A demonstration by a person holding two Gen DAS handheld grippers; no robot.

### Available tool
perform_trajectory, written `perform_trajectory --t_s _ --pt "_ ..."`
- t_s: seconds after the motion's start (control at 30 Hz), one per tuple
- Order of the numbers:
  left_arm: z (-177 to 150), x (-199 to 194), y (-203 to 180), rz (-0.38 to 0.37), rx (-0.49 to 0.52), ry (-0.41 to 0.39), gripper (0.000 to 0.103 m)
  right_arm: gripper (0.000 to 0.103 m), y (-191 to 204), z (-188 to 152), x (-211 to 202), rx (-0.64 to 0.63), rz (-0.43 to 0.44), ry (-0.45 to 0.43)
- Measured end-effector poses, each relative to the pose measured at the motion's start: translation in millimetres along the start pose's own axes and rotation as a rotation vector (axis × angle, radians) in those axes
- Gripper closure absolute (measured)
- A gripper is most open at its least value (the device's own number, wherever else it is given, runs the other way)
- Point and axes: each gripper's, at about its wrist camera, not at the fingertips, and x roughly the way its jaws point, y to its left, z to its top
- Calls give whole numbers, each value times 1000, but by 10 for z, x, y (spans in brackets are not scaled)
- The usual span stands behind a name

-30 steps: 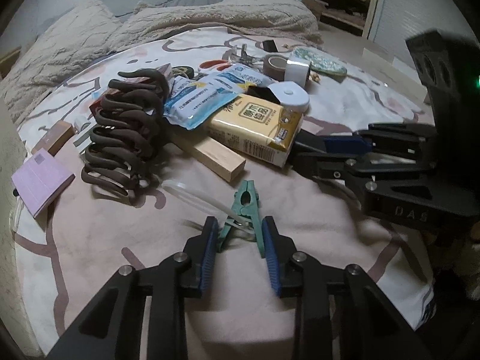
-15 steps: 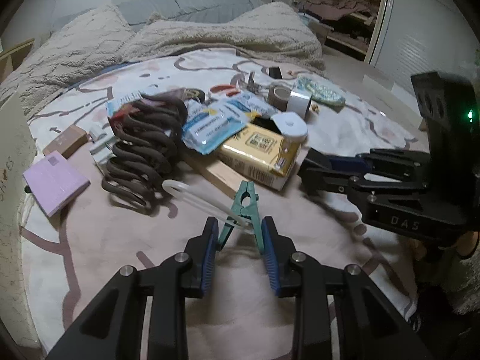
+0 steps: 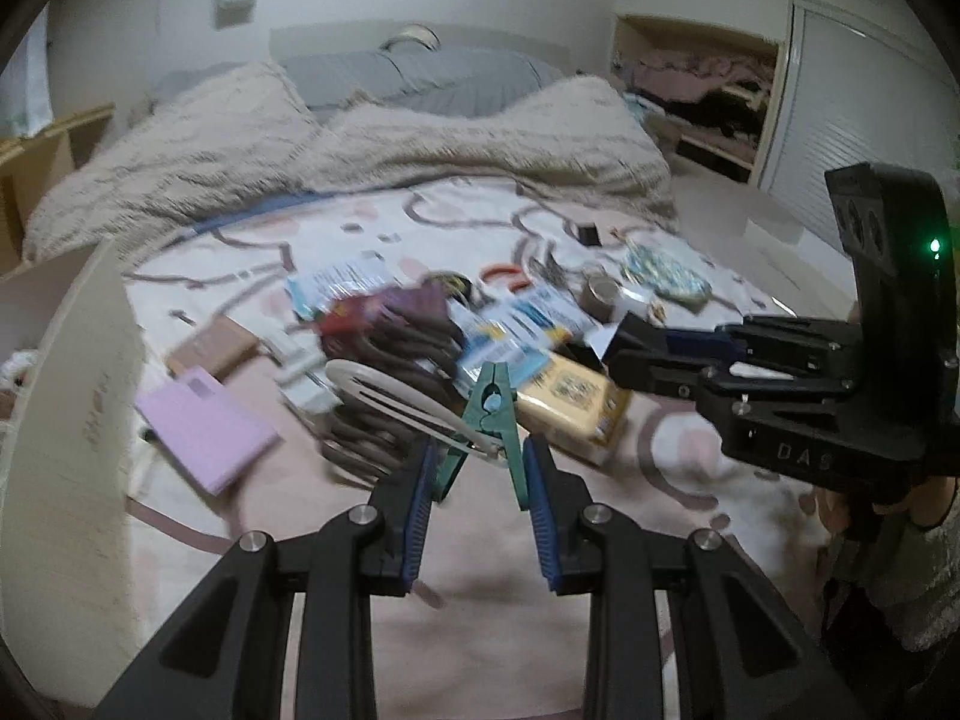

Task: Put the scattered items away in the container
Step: 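Lift and carry the black plug and green clothespin with both tools over the SHOES box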

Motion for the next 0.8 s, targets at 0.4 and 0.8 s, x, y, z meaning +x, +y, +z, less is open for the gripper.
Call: perform_trajectory --t_s 0.4,0.8 --pt "194 -522 596 119 -92 -140 74 76 585 494 91 -60 78 -58" --pt "182 -1005 1320 243 -231 -216 74 76 1371 877 229 -141 178 -99"
